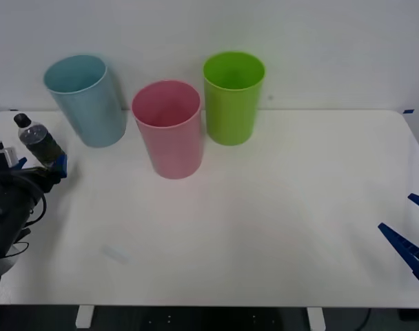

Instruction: Grasp the object on the table and drop it into the matching bin: aluminum can to the light blue bin, PET bottle to the pink bin.

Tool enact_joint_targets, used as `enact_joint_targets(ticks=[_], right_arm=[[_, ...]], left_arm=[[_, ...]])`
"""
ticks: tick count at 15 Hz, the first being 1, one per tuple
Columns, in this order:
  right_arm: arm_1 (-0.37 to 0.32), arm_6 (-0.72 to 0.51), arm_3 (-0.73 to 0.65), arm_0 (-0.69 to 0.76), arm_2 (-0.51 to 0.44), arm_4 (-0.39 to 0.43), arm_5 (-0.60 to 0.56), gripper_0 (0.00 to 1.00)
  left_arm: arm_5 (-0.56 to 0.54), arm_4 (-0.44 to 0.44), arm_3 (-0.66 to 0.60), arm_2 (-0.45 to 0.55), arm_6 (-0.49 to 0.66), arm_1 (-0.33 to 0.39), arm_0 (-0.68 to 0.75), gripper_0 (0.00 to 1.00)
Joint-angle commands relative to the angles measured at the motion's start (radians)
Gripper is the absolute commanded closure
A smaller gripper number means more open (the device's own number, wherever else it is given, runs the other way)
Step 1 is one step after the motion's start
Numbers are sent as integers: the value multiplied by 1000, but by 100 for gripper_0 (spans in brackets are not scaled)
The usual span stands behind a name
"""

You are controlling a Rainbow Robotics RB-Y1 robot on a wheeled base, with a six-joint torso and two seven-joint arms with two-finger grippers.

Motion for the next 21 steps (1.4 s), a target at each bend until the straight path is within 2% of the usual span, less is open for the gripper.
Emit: enact_joint_targets(ticks=[1,8,10,15,21], right_arm=[[0,0,0,0,0,0,0,0],[0,0,0,0,0,0,0,0],[0,0,0,0,0,0,0,0],[0,0,0,0,0,0,0,0],[0,0,0,0,0,0,0,0]], left_arm=[[26,-11,25,0,-1,0,-34,0],[153,-47,53,3,-1,0,-95,0],[174,-62,96,5,-4,0,-132,0],[193,-99,160,5,-4,0,-190,0],[194,-111,160,5,-4,-3,-195,0]])
